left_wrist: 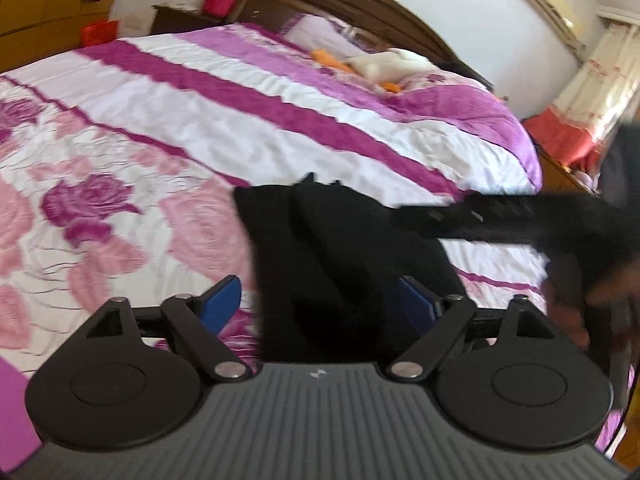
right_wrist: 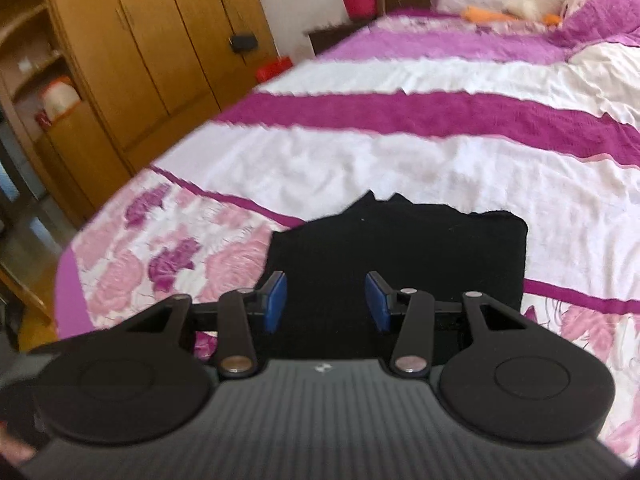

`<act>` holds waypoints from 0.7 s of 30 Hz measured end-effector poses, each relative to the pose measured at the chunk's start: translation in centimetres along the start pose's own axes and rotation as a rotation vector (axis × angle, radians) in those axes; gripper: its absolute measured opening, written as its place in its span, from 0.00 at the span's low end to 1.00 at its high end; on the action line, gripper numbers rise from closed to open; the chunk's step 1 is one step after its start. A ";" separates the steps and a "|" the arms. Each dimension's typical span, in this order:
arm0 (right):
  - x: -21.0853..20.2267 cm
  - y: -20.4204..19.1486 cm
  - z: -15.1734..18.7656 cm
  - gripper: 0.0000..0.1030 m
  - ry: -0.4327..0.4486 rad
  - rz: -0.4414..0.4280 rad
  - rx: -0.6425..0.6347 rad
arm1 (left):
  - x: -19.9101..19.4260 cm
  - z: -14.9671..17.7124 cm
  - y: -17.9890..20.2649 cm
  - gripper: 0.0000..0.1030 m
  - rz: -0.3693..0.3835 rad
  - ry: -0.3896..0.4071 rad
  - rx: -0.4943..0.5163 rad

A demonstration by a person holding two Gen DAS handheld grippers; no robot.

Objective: Fold small clothes

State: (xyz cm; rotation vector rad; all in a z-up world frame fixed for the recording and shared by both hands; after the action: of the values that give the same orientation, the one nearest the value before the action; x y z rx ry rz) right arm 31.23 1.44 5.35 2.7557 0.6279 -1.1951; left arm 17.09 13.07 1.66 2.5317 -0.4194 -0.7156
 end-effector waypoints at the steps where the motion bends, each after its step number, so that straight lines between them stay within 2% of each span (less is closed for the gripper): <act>1: 0.5 -0.1 -0.3 0.46 -0.025 0.006 -0.002 | 0.3 0.2 0.2 0.80 0.014 -0.006 0.005; 4: 2.6 -0.5 -1.3 0.46 -0.119 0.027 0.012 | 1.3 0.8 0.7 0.73 0.057 -0.028 -0.005; 7: 4.9 -1.4 -2.1 0.46 -0.206 0.050 0.014 | 2.2 1.2 1.0 0.71 0.100 -0.038 -0.015; 9: 6.3 -1.8 -2.5 0.45 -0.241 0.077 0.008 | 2.7 1.5 0.8 0.71 0.102 -0.041 -0.020; 16: 10.3 -3.8 -3.1 0.46 -0.274 0.229 -0.113 | 3.9 2.1 -0.8 0.71 0.094 -0.050 -0.067; 19: 11.0 -4.5 -3.1 0.55 -0.269 0.250 -0.140 | 4.1 2.1 -0.9 0.70 0.108 -0.039 -0.054; 21: 11.4 -4.9 -3.1 0.61 -0.279 0.252 -0.156 | 4.5 2.1 -0.9 0.65 0.117 -0.039 -0.055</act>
State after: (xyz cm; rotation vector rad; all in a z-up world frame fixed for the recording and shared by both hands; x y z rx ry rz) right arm 38.38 10.43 -0.16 2.3921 0.3191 -1.3692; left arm 19.74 11.22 -2.20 2.4225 -0.5488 -0.7229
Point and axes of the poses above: each gripper's, at about its wrist camera, not at the fingertips, and x roughly the way its jaws point, y to its right, z to its underside, the point moved 7 cm from there along x, roughly the way its jaws point, and after that the axes turned 13 degrees about z, right-handed, at the moved point
